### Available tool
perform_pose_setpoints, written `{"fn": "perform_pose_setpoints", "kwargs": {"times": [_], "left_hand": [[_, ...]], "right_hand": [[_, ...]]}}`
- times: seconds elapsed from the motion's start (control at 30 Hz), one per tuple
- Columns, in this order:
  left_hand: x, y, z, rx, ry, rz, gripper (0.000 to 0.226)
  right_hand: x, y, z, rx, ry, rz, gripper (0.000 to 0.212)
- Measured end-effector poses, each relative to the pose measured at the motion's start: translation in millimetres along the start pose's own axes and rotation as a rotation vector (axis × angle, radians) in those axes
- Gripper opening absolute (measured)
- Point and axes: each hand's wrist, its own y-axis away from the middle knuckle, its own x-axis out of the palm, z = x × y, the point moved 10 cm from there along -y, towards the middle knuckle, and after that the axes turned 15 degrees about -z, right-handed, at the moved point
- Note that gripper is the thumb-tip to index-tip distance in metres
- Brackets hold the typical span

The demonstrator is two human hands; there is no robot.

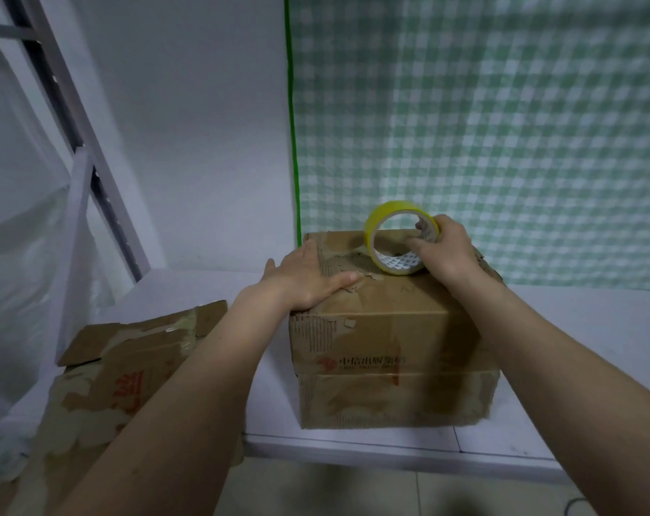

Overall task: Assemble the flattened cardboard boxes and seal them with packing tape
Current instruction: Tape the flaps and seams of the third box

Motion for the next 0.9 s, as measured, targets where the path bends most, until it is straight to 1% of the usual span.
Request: {"fn": "perform_pose_setpoints", "kwargs": {"times": [0.07,0.13,0.2,0.33,0.4,0.47,0.53,0.6,0.67,0.73,0.8,0.83,0.9], "left_hand": [[-1.5,-2.5,-4.6,-0.041,-0.033,-0.033,0.099],[-2.4,1.3,-13.4,-0.059,-0.044,-0.09,0.101],[-1.9,4.5,-18.7,-0.035,-0.034,-0.126,0.099],[2.5,2.4,-12.3,-0.031,-0.059,-0.112,0.098],[4.5,0.9,-9.3,-0.054,-0.056,-0.114,0.098],[6.4,1.5,-8.4,-0.073,-0.017,-0.098,0.099],[7.7,3.2,-9.8,-0.087,0.015,-0.074,0.102],[7.1,4.6,-11.7,-0.112,0.034,-0.069,0.11],[7.5,7.7,-13.3,-0.141,0.033,-0.059,0.106],[6.3,10.2,-13.9,-0.16,0.029,-0.064,0.099],[4.6,12.4,-13.8,-0.173,0.034,-0.072,0.098],[4.5,13.3,-14.0,-0.18,0.04,-0.076,0.098],[5.0,15.7,-15.9,-0.188,0.061,-0.077,0.098]], "right_hand": [[0.0,3.5,2.8,-0.04,0.026,0.035,0.029],[0.8,5.5,4.3,-0.093,0.099,0.077,0.022],[0.0,5.8,2.7,-0.12,0.166,0.108,0.015],[-6.9,-2.1,9.2,-0.22,0.288,0.061,0.018],[-11.2,-5.6,17.8,-0.264,0.303,0.036,0.017],[-24.2,-13.4,19.7,-0.276,0.294,-0.026,0.016],[-40.2,-22.0,9.8,-0.241,0.279,-0.083,0.02],[-49.1,-25.2,-7.4,-0.159,0.215,-0.096,0.027],[-52.8,-23.5,-19.4,-0.094,0.171,-0.12,0.028],[-55.1,-20.5,-27.2,-0.06,0.273,-0.141,0.027],[-56.5,-17.7,-38.9,0.009,0.429,-0.1,0.037],[-55.2,-15.2,-46.8,0.061,0.453,-0.048,0.044],[-47.7,-11.6,-60.0,0.118,0.4,0.056,0.054]]}}
